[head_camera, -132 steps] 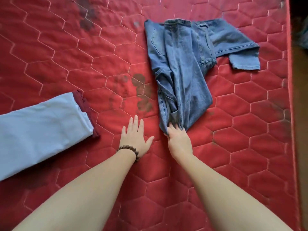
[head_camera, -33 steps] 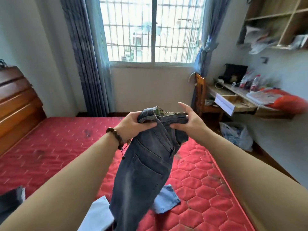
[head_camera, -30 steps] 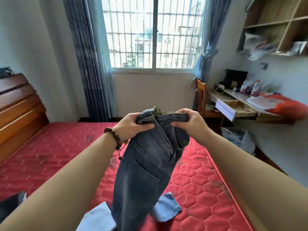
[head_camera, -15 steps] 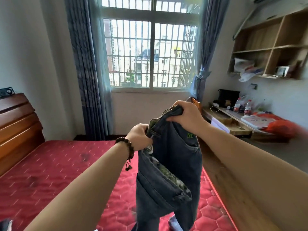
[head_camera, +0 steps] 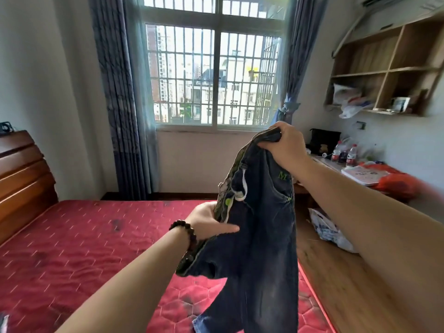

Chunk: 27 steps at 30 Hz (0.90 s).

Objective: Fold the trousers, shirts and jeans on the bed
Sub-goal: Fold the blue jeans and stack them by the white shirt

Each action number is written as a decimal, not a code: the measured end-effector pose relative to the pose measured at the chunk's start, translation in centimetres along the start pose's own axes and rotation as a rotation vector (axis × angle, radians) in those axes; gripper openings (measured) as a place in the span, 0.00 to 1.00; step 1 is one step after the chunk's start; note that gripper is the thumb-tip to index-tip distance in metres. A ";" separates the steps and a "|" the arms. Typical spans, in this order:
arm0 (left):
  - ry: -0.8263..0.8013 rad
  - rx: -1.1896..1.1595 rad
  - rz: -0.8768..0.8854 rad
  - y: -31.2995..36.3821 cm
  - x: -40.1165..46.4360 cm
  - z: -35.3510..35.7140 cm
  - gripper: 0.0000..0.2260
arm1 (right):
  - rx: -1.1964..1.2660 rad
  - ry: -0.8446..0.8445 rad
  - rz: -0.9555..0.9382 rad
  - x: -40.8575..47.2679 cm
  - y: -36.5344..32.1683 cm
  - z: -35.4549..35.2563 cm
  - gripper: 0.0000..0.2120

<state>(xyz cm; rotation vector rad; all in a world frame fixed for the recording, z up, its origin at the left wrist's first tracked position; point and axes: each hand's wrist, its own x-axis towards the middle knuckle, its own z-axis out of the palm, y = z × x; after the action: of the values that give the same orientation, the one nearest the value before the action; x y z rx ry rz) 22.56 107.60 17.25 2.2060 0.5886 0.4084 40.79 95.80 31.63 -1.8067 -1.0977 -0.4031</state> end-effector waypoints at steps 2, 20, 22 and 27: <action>-0.032 0.077 -0.001 -0.8 -0.5 0.6 0.19 | 0.029 0.037 0.034 0.6 0.3 -0.6 0.11; 0.459 -0.184 0.151 1.3 0.2 -12.3 0.08 | 0.257 -0.144 0.209 -0.1 8.8 -11.8 0.08; 0.434 -0.127 0.177 3.4 0.3 -14.2 0.08 | 0.296 -0.214 0.190 0.1 8.2 -13.0 0.05; 0.226 -0.349 0.260 7.0 -0.5 -18.0 0.07 | 0.519 -0.094 0.252 1.0 8.0 -15.0 0.07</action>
<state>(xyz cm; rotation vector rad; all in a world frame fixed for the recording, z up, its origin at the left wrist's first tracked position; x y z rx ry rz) 15.68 114.57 33.93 1.9147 0.3169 0.8390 50.65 82.39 35.25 -1.4790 -0.9161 0.1147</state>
